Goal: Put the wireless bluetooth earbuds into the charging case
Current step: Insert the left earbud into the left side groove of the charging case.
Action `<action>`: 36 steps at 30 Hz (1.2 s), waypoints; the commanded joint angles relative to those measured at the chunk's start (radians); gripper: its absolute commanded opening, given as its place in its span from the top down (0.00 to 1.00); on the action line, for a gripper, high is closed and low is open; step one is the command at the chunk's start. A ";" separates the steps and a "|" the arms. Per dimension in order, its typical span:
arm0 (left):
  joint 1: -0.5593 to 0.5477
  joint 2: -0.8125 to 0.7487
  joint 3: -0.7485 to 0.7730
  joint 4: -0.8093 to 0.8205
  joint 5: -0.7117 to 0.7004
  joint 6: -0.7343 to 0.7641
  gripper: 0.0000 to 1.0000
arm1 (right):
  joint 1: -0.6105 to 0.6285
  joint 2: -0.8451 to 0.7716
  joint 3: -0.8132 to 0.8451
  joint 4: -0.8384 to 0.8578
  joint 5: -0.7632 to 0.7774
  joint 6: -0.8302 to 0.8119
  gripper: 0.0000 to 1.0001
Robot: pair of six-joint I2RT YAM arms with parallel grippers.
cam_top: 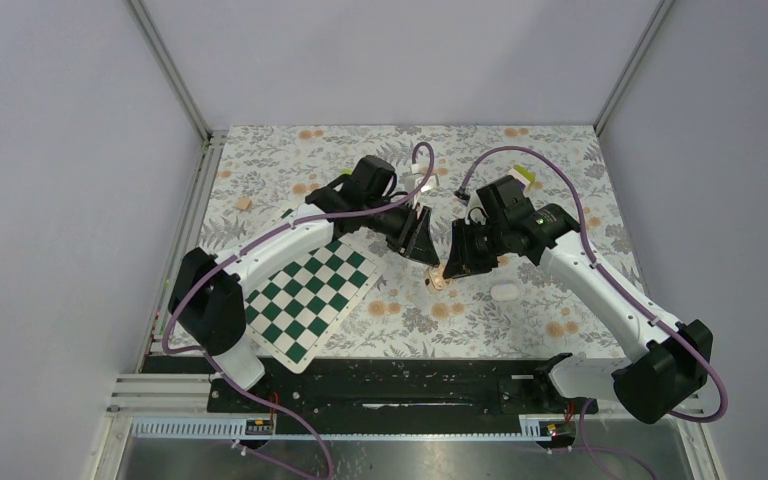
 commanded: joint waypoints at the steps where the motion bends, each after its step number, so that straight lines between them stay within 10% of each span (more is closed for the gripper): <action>1: -0.005 0.002 0.050 0.039 -0.031 0.019 0.55 | 0.010 -0.006 0.002 0.012 -0.002 0.001 1.00; 21: -0.006 -0.026 -0.057 0.092 -0.092 -0.012 0.53 | 0.125 0.095 0.045 -0.088 0.504 -0.033 1.00; 27: -0.006 -0.059 -0.256 0.388 -0.147 -0.168 0.37 | 0.134 0.026 -0.097 0.087 0.494 -0.057 1.00; 36: -0.019 -0.092 -0.470 0.830 -0.156 -0.283 0.40 | 0.134 0.024 -0.115 0.112 0.437 -0.061 1.00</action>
